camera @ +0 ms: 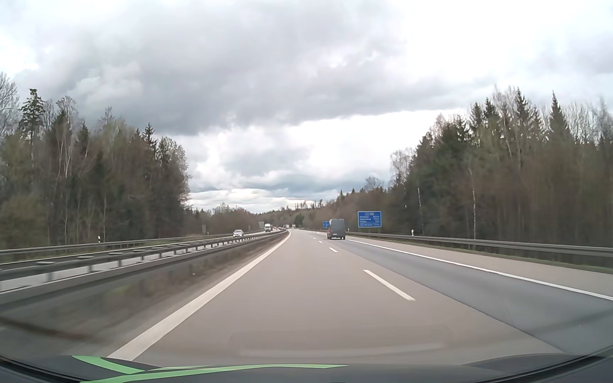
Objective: Follow the waypoints while adhering to traffic rules and regulations
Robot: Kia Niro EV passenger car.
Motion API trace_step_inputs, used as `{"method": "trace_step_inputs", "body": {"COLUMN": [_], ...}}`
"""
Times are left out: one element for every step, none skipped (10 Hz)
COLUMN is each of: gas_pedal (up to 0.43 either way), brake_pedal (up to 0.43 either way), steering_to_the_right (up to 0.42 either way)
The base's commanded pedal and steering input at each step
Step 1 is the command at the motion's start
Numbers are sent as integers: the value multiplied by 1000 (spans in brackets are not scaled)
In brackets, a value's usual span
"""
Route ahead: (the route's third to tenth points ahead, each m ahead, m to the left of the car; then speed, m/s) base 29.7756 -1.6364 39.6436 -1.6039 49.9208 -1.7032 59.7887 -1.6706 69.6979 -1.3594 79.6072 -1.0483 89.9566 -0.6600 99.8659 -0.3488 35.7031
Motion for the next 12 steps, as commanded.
{"method": "trace_step_inputs", "body": {"gas_pedal": [378,378,378,378,378,378,378,378,378,378,378,378], "brake_pedal": [0,0,0,0,0,0,0,0,0,0,0,0], "steering_to_the_right": [-4,-4,-4,-4,-4,-4,-4,-5,-4,-4,-4,-4]}}
